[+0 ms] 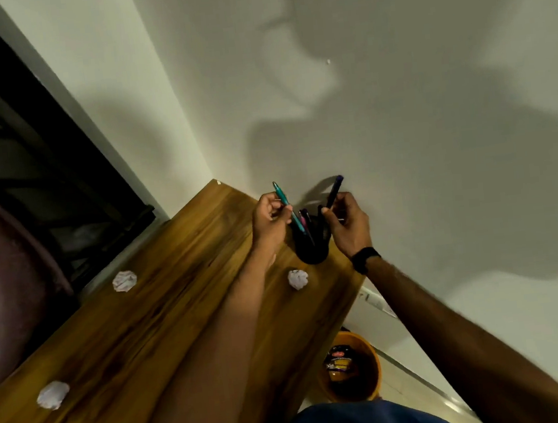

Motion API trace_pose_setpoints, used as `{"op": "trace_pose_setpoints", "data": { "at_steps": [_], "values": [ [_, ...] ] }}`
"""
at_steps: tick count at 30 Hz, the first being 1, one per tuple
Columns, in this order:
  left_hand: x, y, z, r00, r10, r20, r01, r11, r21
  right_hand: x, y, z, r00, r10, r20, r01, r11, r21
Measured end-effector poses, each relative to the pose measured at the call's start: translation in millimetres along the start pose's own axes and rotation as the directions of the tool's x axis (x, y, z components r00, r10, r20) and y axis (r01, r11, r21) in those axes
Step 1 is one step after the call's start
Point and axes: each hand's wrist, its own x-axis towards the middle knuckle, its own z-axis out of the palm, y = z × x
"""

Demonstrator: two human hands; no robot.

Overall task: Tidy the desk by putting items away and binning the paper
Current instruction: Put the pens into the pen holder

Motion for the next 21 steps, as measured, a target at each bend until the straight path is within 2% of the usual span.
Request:
{"op": "trace_pose_setpoints", "data": {
  "at_steps": [3, 10, 14, 17, 19, 21],
  "values": [
    [2.5, -6.3, 15.0, 0.999, 0.05, 0.016, -0.052, 0.994, 0.1, -0.3, 5.9, 1.1, 1.0, -0.015, 0.018, 0.016, 0.999, -0.042],
    [-6.3, -32.9, 27.1, 0.999, 0.031, 0.036, -0.041, 0.937, 0.348, -2.8, 19.5, 4.6, 0.997, 0.002, 0.071, 0.011, 0.984, -0.18],
    [-11.9, -35.0, 28.6, 0.994, 0.112, 0.009, -0.101, 0.856, 0.507, -3.1, 24.9, 7.5, 0.986, 0.024, 0.163, 0.035, 0.937, -0.348],
    [-18.8, -35.7, 27.4, 0.982, 0.189, -0.022, -0.139, 0.789, 0.598, -3.2, 29.6, 9.8, 0.984, 0.038, 0.176, 0.043, 0.9, -0.433],
    [-22.8, -36.6, 25.0, 0.976, 0.21, -0.065, -0.115, 0.741, 0.662, -4.4, 29.4, 11.7, 0.985, 0.031, 0.172, 0.056, 0.876, -0.478],
    [-25.0, -36.6, 22.1, 0.975, 0.206, -0.088, -0.095, 0.739, 0.667, -6.0, 28.1, 13.7, 0.988, 0.002, 0.156, 0.075, 0.87, -0.488]
  ]
}}
